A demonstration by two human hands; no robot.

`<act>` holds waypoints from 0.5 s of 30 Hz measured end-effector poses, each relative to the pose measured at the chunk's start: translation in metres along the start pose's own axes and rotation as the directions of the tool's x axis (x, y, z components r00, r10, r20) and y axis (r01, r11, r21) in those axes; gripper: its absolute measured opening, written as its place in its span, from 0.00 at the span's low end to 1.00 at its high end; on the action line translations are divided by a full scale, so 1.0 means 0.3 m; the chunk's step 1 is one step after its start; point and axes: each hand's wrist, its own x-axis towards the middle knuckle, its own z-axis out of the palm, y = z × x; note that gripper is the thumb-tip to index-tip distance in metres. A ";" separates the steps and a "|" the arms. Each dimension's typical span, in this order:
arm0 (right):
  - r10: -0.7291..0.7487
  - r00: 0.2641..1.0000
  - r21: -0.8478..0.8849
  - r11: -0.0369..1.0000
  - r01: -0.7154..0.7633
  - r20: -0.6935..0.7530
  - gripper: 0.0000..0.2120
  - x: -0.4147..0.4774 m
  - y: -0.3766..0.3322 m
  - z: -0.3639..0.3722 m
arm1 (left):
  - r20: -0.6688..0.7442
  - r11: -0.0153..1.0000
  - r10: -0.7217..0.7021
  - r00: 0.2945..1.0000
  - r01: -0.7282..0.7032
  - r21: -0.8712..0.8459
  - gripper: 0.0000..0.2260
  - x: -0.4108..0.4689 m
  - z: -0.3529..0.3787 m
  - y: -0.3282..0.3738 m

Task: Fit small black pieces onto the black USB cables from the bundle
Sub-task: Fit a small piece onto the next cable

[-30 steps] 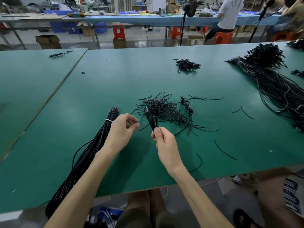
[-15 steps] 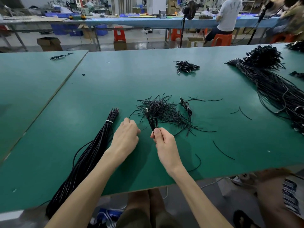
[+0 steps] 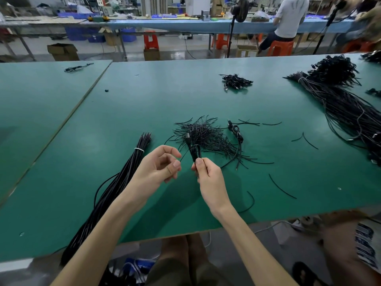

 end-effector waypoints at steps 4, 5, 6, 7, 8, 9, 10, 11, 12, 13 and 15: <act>-0.009 1.000 -0.008 1.000 0.009 0.002 0.18 -0.003 -0.004 0.000 | 0.032 0.998 0.055 0.998 -0.055 -0.023 0.09 -0.018 0.009 -0.001; -0.005 1.000 -0.006 1.000 0.005 0.008 0.18 -0.005 -0.004 0.000 | 0.052 0.997 0.077 0.996 -0.077 -0.013 0.08 -0.023 0.010 -0.003; 0.000 1.000 0.002 1.000 0.000 0.012 0.18 -0.005 -0.004 0.000 | 0.073 0.995 0.100 0.992 -0.100 0.000 0.08 -0.027 0.012 -0.003; 0.005 1.000 0.013 1.000 -0.006 0.014 0.18 -0.005 -0.002 -0.001 | 0.092 0.992 0.121 0.988 -0.123 0.016 0.08 -0.029 0.016 -0.003; 0.011 1.000 0.022 1.000 -0.011 0.015 0.18 -0.006 -0.001 -0.001 | 0.104 0.990 0.134 0.985 -0.139 0.037 0.08 -0.029 0.022 -0.002; 0.014 1.000 0.025 1.000 -0.015 0.019 0.18 -0.006 -0.001 -0.002 | 0.108 0.987 0.143 0.984 -0.150 0.065 0.08 -0.027 0.026 -0.001; 0.015 0.999 0.017 1.000 -0.015 0.029 0.18 -0.007 -0.002 -0.001 | 0.105 0.982 0.149 0.983 -0.159 0.098 0.08 -0.021 0.031 0.000; 0.015 0.999 0.000 1.000 -0.015 0.044 0.17 -0.007 -0.003 -0.001 | 0.101 0.977 0.153 0.983 -0.166 0.134 0.08 -0.013 0.033 -0.001; 0.018 0.998 -0.017 1.000 -0.017 0.062 0.16 -0.007 -0.004 0.000 | 0.098 0.970 0.154 0.983 -0.170 0.175 0.08 -0.003 0.036 -0.004; 0.021 0.997 -0.024 1.000 -0.019 0.074 0.15 -0.008 -0.005 0.001 | 0.095 0.961 0.152 0.984 -0.170 0.221 0.08 0.009 0.039 -0.009; 0.014 0.996 -0.019 1.000 -0.012 0.086 0.15 -0.008 -0.006 -0.001 | 0.073 0.932 0.144 0.987 -0.160 0.324 0.10 0.029 0.050 -0.022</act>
